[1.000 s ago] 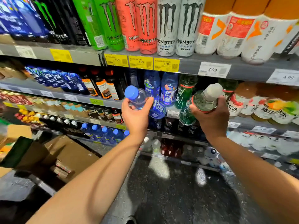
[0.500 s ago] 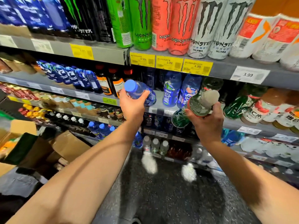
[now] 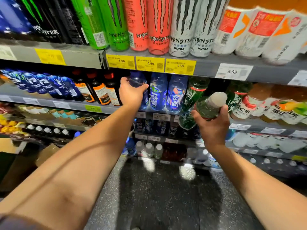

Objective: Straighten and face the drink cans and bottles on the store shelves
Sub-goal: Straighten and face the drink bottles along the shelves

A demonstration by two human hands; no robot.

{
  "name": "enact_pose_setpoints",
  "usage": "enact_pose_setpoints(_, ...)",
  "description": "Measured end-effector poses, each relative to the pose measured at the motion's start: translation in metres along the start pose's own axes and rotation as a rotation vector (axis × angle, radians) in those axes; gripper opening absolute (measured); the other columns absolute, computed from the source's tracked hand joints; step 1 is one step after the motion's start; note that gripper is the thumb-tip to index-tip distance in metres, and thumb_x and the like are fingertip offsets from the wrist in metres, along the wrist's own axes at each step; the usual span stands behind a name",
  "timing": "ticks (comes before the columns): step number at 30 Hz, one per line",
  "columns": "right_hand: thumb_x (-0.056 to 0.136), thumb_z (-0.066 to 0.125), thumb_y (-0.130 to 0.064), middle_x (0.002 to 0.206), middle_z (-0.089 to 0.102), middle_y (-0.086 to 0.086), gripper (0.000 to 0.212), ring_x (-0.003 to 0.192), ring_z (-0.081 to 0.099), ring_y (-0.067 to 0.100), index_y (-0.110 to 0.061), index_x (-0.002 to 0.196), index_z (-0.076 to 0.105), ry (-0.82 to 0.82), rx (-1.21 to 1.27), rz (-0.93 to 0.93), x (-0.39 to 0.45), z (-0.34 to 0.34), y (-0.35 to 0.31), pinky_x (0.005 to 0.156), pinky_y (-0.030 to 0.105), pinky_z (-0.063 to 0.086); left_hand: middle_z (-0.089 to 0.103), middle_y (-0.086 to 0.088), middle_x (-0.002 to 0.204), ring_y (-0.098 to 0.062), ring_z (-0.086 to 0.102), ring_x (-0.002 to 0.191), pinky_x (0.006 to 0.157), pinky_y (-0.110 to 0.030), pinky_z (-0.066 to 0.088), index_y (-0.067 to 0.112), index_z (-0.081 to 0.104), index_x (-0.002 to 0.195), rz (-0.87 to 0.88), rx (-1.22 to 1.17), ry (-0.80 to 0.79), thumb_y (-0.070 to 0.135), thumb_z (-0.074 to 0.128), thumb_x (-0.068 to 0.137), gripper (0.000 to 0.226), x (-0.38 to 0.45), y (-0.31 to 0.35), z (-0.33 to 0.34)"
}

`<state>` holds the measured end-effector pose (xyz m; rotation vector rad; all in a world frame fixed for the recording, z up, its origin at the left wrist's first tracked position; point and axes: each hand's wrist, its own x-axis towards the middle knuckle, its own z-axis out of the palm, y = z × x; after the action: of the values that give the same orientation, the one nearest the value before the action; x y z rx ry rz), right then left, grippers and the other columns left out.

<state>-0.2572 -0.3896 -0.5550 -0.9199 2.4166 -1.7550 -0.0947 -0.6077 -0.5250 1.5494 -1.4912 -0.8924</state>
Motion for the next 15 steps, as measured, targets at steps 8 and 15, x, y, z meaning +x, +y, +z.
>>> enact_pose_setpoints(8,0.068,0.078,-0.060,0.111,0.063,0.007,0.075,0.103,0.062,0.024,-0.013,0.120,0.052,0.052,-0.029,0.033,0.031,-0.041,0.020,0.088,0.042,0.054,0.069,-0.009,0.117,-0.027,0.065,0.108,0.091,-0.036,0.050,0.007,0.063,0.120,-0.014,0.025,0.067,0.052,0.079,0.068,0.070,-0.002,-0.008,0.018)
enact_pose_setpoints(15,0.073,0.084,-0.040,0.125,0.058,0.012,0.081,0.116,0.057,0.027,-0.006,0.136,0.046,-0.025,-0.053,-0.020,0.046,-0.049,0.024,0.102,0.036,0.047,0.051,-0.011,0.134,-0.022,0.051,0.124,0.105,-0.022,0.030,0.002,0.037,0.148,0.044,-0.021,0.088,0.019,0.079,0.083,0.078,-0.036,-0.009,0.030)
